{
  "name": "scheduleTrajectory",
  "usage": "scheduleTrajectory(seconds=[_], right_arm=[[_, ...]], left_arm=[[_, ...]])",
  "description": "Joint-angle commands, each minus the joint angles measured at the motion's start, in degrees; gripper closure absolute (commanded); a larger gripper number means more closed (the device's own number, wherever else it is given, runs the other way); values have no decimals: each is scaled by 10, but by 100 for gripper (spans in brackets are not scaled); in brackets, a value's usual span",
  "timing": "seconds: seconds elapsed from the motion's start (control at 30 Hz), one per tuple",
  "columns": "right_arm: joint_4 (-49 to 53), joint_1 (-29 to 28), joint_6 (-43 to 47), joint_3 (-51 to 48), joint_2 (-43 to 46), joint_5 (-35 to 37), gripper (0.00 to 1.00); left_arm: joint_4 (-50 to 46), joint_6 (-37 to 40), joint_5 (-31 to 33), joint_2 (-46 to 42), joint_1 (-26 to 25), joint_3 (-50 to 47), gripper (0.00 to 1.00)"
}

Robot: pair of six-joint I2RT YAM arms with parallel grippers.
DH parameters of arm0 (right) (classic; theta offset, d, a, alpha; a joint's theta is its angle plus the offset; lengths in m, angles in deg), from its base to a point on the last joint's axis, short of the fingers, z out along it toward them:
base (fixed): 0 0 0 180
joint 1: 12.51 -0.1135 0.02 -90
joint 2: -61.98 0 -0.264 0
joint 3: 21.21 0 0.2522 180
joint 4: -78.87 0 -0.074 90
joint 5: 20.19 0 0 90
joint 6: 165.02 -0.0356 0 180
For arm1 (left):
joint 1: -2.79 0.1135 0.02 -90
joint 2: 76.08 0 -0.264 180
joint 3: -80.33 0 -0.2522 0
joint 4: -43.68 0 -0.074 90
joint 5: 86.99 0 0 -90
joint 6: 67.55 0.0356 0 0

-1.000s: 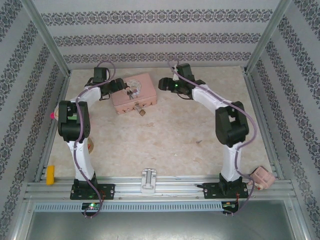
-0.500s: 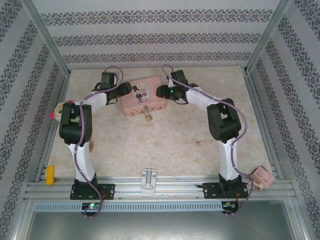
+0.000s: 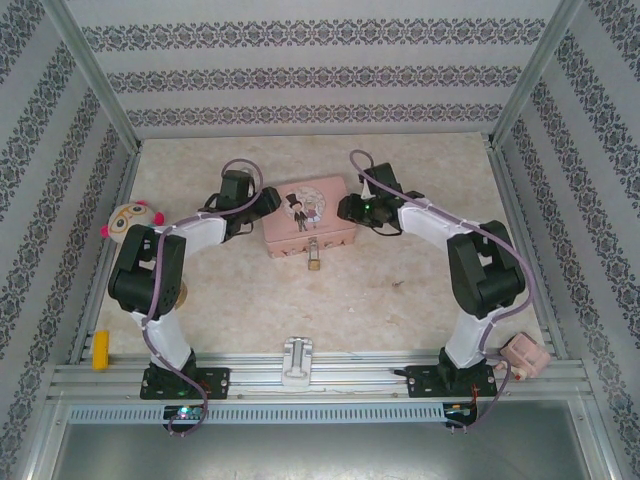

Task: Unlock the padlock with the key

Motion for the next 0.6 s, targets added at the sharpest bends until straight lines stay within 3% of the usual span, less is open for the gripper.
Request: scheduleTrajectory(seconds=[0.0, 0.17, 0.3, 0.57], right_arm=[[11, -21, -29, -39, 20, 13, 57], [13, -26, -37, -73, 55, 30, 55], [32, -25, -23, -75, 71, 50, 44], [103, -19, -1, -86, 155, 134, 33]], left_arm=[[-2, -55, -69, -11, -45, -31, 40], [16, -77, -40, -45, -54, -72, 40], [26, -93, -19, -73, -55, -98, 39], [16, -99, 16, -124, -54, -121, 25]])
